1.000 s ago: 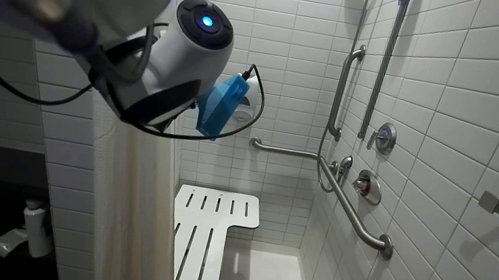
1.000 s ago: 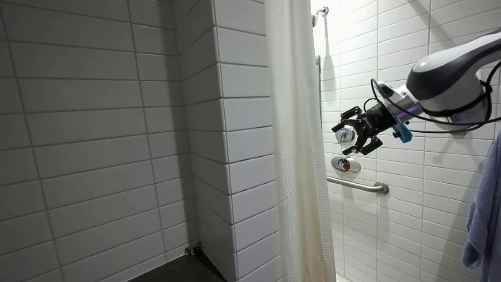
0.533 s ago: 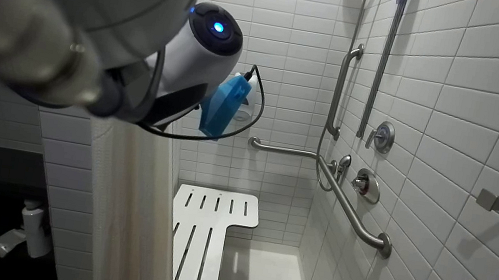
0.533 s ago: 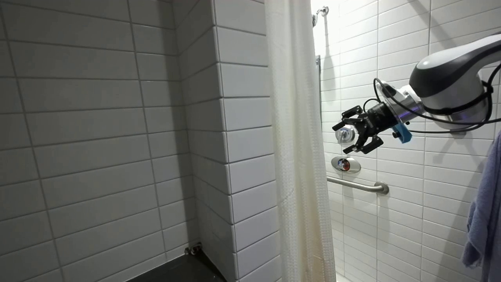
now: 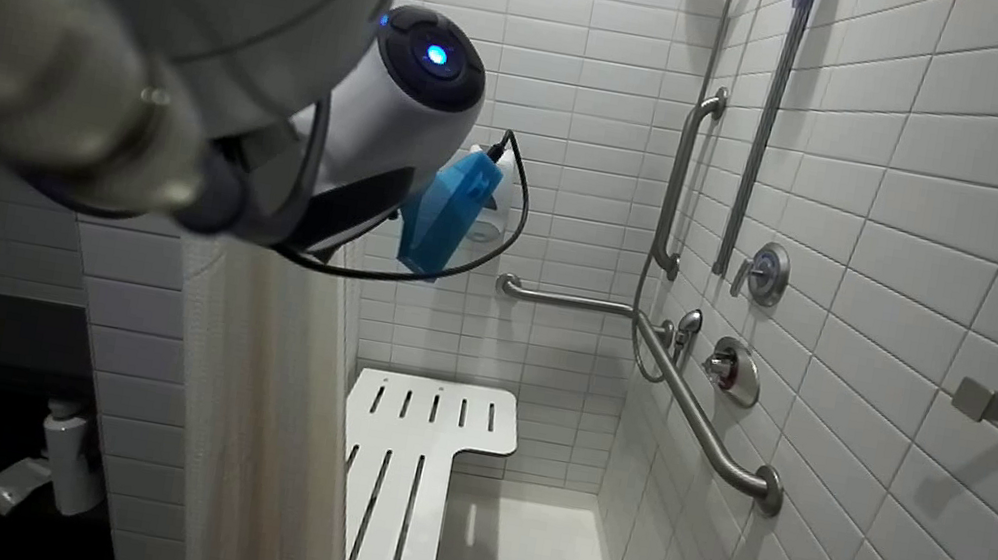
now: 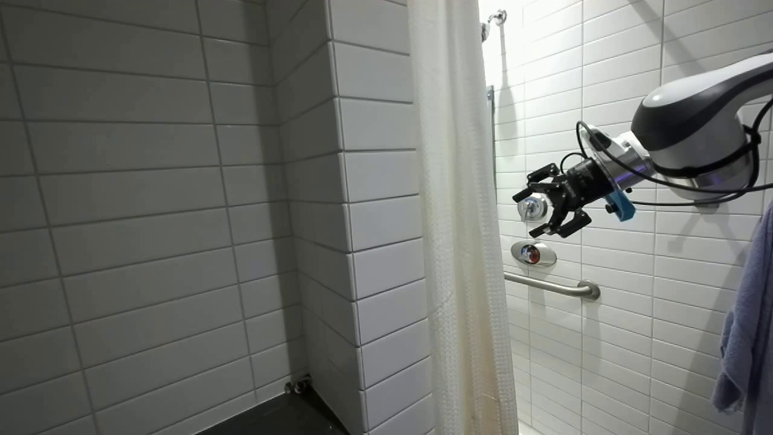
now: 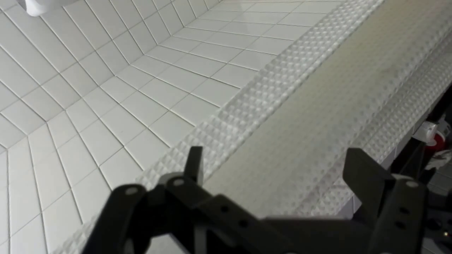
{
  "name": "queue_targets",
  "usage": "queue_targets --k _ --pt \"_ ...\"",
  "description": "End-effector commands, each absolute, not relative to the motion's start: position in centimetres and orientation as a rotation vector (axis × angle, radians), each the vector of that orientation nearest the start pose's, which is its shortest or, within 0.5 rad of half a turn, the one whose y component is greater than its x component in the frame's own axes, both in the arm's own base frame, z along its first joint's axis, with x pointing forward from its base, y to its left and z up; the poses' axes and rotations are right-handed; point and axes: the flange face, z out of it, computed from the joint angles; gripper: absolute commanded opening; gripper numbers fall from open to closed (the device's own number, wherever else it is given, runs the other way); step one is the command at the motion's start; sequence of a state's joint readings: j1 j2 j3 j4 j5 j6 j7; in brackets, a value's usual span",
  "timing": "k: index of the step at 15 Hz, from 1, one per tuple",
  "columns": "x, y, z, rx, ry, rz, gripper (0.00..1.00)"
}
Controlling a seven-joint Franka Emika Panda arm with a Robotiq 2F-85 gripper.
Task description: Pull the curtain to the right
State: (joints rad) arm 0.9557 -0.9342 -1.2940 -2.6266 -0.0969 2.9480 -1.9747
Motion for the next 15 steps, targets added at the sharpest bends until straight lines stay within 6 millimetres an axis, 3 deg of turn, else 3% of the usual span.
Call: queue_targets --k 1,11,15 --pt "42.93 -15.71 40.90 -2.062 -2.052 -1.628 1.00" --pt "42.93 -15.71 40.90 -2.062 -2.052 -1.628 1.00" --pt "42.95 -14.78 41.38 -2.112 -2.076 -1.570 1.00"
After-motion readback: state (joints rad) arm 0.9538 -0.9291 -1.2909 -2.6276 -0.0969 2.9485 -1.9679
